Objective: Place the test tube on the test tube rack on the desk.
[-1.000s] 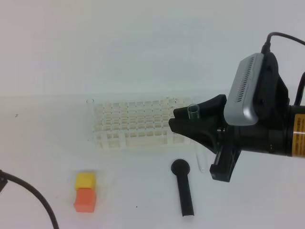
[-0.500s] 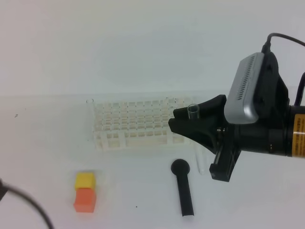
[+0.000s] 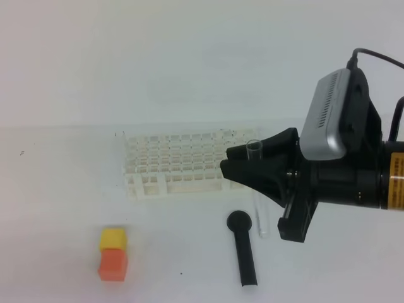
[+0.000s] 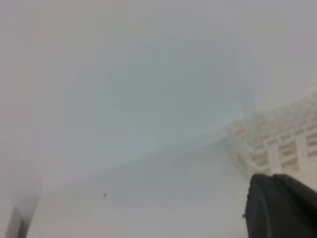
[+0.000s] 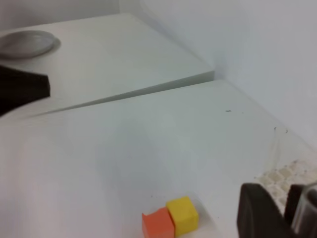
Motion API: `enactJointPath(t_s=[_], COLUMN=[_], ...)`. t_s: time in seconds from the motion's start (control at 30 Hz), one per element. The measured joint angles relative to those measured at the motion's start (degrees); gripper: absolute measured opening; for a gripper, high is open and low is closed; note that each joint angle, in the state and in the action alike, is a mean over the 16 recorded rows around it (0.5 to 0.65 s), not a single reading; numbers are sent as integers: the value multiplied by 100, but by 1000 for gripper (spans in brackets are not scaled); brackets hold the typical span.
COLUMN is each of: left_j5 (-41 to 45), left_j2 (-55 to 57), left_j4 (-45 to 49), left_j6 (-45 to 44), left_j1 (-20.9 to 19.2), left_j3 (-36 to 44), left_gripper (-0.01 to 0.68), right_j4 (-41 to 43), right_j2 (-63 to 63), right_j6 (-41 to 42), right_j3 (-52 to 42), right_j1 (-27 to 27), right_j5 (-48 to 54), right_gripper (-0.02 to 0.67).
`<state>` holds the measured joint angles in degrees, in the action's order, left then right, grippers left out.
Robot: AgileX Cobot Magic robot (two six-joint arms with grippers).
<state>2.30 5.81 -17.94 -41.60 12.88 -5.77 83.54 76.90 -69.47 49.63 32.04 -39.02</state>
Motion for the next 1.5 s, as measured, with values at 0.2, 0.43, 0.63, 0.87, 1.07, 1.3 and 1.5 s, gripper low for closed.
enactJointPath(t_s=[0.2,0.43,0.63,0.87,1.07,1.3,1.5], left_j5=[432,1065,1413,1679,1844,1910,1896], left_j2=[-522,-707,-723,-713,-686,-665,-648], left_j4=[146,236,134,-340,-815,-1041,-863], left_j6=[-1,-1,87,538,1225,2465,3341], left_j1=[-39,-39,-35,-37,-41,-52,-205], left_j3=[585,714,747,725,671,627,595], left_gripper=[-1,-1,-1,-1,-1,-1,-1], right_j4=[0,0,0,0,0,0,0], right_j2=[0,0,0,0,0,0,0], right_j6=[-146,-351,-474,-547,-630,-700,-729], right_j3=[0,0,0,0,0,0,0], right_j1=[0,0,0,0,0,0,0], right_j5=[-37,-48,-61,-73,-78,-82,-107], right_gripper=[112,112,112,112,112,112,112])
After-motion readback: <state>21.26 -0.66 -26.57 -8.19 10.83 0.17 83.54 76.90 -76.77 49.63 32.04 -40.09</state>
